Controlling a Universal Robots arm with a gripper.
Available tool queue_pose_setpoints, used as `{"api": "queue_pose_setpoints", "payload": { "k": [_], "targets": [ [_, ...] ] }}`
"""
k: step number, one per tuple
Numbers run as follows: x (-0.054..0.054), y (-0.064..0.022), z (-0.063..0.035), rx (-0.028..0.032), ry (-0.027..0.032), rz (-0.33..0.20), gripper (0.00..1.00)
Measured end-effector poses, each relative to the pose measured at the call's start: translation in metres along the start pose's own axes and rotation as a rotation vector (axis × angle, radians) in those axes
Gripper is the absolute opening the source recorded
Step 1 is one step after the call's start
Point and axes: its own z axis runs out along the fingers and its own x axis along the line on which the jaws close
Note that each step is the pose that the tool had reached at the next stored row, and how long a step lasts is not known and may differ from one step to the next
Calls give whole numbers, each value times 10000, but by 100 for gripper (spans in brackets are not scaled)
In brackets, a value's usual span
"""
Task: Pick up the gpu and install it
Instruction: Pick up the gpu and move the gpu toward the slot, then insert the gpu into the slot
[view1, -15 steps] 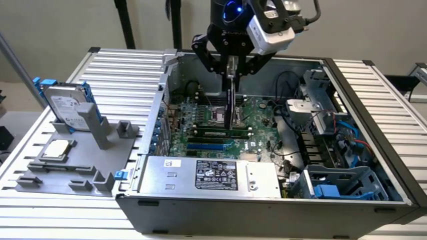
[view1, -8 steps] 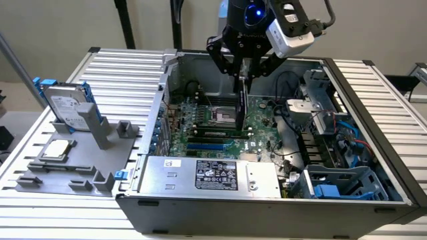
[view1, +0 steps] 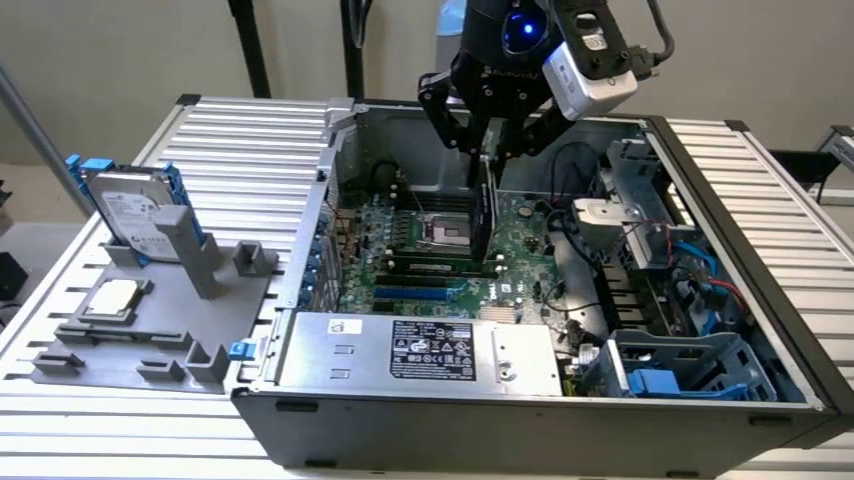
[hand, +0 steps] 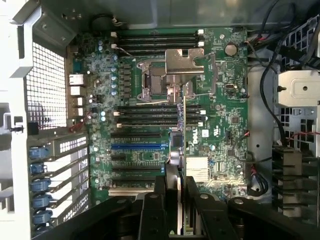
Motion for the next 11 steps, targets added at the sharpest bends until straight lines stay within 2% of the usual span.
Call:
{"api": "queue_pose_setpoints", "payload": {
  "k": [5,11],
  "targets": [
    [-45,2,1,7,83,-127,27],
    [-45,2,1,7,83,-127,27]
  ]
}}
